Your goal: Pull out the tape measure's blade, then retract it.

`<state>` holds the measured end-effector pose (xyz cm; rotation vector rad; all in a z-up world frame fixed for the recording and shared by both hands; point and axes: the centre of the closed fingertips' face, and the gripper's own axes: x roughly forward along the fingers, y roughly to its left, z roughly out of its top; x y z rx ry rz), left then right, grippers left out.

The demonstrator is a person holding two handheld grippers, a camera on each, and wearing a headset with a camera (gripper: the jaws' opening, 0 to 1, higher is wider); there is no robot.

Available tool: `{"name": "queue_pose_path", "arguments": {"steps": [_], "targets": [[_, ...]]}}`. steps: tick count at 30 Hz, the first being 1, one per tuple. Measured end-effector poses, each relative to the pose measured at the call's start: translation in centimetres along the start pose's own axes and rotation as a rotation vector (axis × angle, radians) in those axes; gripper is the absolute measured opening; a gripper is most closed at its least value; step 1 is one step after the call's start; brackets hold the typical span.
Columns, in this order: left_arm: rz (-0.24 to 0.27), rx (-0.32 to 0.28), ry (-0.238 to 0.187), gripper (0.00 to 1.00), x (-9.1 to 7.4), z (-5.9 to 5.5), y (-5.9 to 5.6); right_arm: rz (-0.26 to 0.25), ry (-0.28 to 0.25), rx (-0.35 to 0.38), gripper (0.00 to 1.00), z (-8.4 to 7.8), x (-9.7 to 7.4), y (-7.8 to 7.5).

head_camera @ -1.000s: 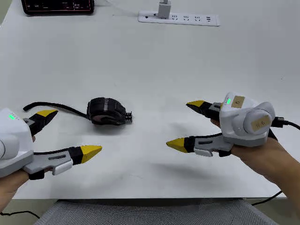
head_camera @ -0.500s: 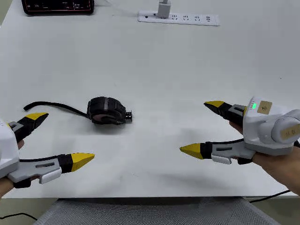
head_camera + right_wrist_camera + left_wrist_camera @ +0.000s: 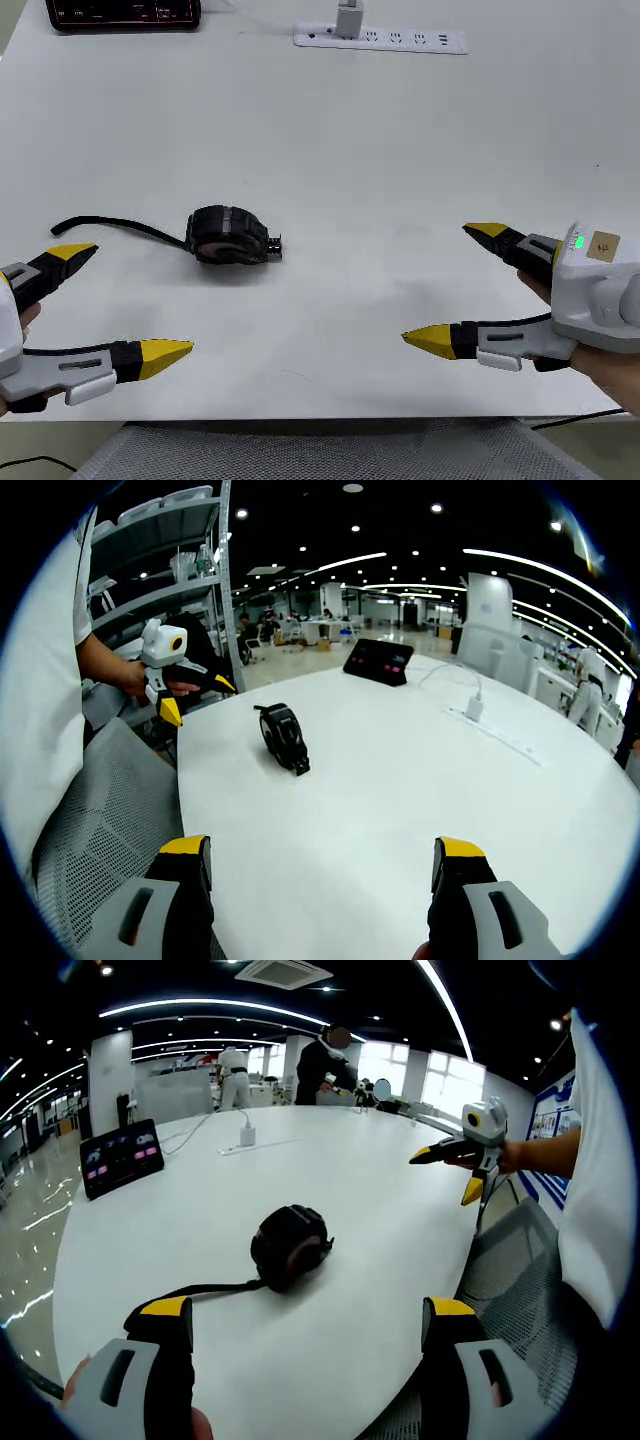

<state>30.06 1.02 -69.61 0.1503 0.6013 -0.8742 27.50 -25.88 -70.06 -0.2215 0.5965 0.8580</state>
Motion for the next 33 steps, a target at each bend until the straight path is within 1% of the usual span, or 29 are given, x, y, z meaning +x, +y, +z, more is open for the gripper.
{"name": "queue_pose_path", "arguments": {"steps": [2,3,5,9,13,18,27,29,30,32,33], "targets": [[0.000,0.002,0.000,0.93,-0.1,0.0,0.0,-0.006,0.003,-0.001,0.92,-0.2,-0.1,0.0],[0.006,0.011,0.007,0.94,-0.1,-0.1,0.1,-0.005,0.001,-0.003,0.93,-0.2,-0.3,0.1],[-0.001,0.005,0.004,0.94,-0.3,-0.1,0.0,-0.009,-0.001,-0.006,0.95,-0.3,-0.4,0.1],[0.003,0.008,0.006,0.96,-0.3,-0.1,0.0,-0.017,0.002,-0.009,0.99,-0.5,-0.8,0.0],[0.002,0.006,0.002,0.97,-0.4,0.0,0.0,-0.021,0.012,-0.004,0.99,-0.9,-1.2,0.0],[0.002,0.008,0.001,0.99,-0.4,-0.1,-0.1,-0.031,0.012,-0.001,0.99,-1.1,-1.6,-0.1],[0.003,0.005,0.005,0.99,-0.4,-0.3,-0.2,-0.039,0.018,0.010,0.99,-1.7,-1.8,-0.2],[0.000,0.010,0.010,0.99,-0.4,-0.4,-0.2,-0.039,0.018,0.013,0.99,-1.7,-1.8,-0.2],[0.008,0.020,0.009,0.99,-0.4,-0.3,-0.1,-0.039,0.018,0.014,0.99,-1.7,-1.9,-0.2],[-0.004,0.016,0.009,0.99,-0.4,-0.3,-0.4,-0.039,0.018,0.015,0.99,-1.7,-1.9,-0.3],[0.005,0.032,0.003,0.99,-0.4,-0.3,-0.3,-0.040,0.017,0.016,0.99,-1.7,-1.9,-0.3]]}}
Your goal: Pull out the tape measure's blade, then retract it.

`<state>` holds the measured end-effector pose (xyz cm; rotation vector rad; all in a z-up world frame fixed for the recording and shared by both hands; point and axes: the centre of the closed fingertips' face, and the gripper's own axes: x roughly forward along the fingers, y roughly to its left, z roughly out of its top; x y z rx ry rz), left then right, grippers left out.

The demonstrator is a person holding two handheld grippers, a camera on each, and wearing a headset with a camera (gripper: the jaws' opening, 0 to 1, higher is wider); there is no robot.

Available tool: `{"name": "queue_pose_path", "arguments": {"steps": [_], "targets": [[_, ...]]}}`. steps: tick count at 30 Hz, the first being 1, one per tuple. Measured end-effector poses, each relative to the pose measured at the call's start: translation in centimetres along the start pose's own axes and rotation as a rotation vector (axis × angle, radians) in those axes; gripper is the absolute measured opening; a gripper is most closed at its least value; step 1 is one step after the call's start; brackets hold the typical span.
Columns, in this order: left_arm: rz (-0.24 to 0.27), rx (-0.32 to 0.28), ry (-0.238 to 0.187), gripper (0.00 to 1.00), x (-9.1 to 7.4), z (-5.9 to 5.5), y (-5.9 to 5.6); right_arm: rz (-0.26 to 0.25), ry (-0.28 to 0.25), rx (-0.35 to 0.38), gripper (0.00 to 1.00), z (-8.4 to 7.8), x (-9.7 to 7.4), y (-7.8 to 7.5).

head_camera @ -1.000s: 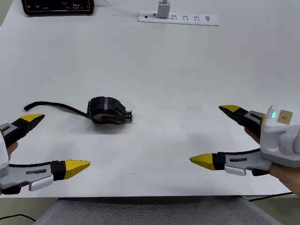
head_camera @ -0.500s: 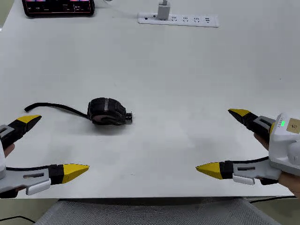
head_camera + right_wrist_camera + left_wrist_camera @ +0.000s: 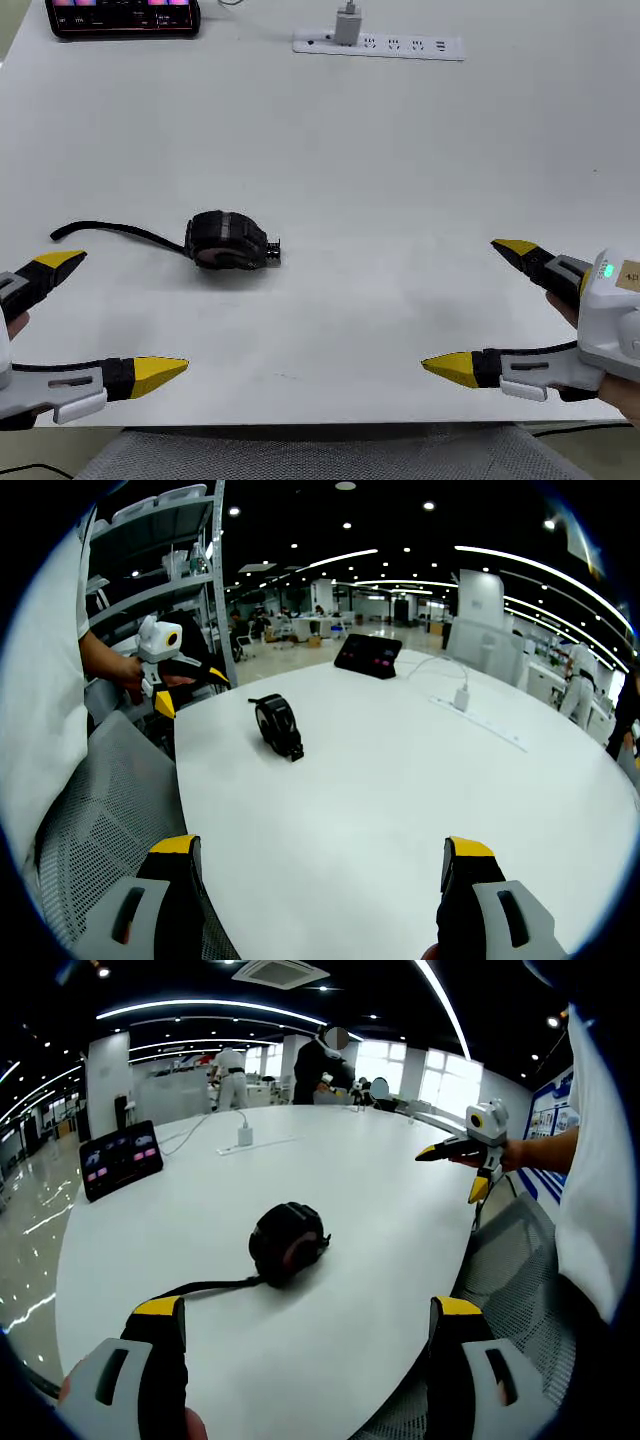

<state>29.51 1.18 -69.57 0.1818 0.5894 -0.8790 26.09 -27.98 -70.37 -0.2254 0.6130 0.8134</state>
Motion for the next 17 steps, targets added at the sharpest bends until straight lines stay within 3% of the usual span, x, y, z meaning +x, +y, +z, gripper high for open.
{"name": "queue_pose_path", "arguments": {"steps": [2,3,4,5,10,17], "targets": [[-0.035,0.019,0.015,0.97,0.07,-0.30,-0.69,-0.001,0.000,0.001,0.99,-0.02,-0.01,-0.02],[-0.005,0.037,0.009,0.99,0.11,-0.26,-0.41,0.001,0.001,0.001,0.99,-0.06,-0.02,0.00],[-0.030,0.019,0.018,0.97,0.10,-0.41,-0.78,0.001,0.001,0.001,0.99,-0.05,-0.01,0.01],[-0.035,0.003,0.001,0.99,0.16,-0.13,-0.85,0.001,0.002,0.000,0.99,-0.06,-0.02,0.03],[-0.013,0.008,0.009,0.99,0.09,-0.49,-0.37,0.002,0.003,0.001,0.99,-0.02,-0.01,0.09],[-0.028,0.000,0.009,0.99,0.06,-0.39,-0.63,0.005,0.005,0.002,0.99,-0.04,0.04,0.19]]}}
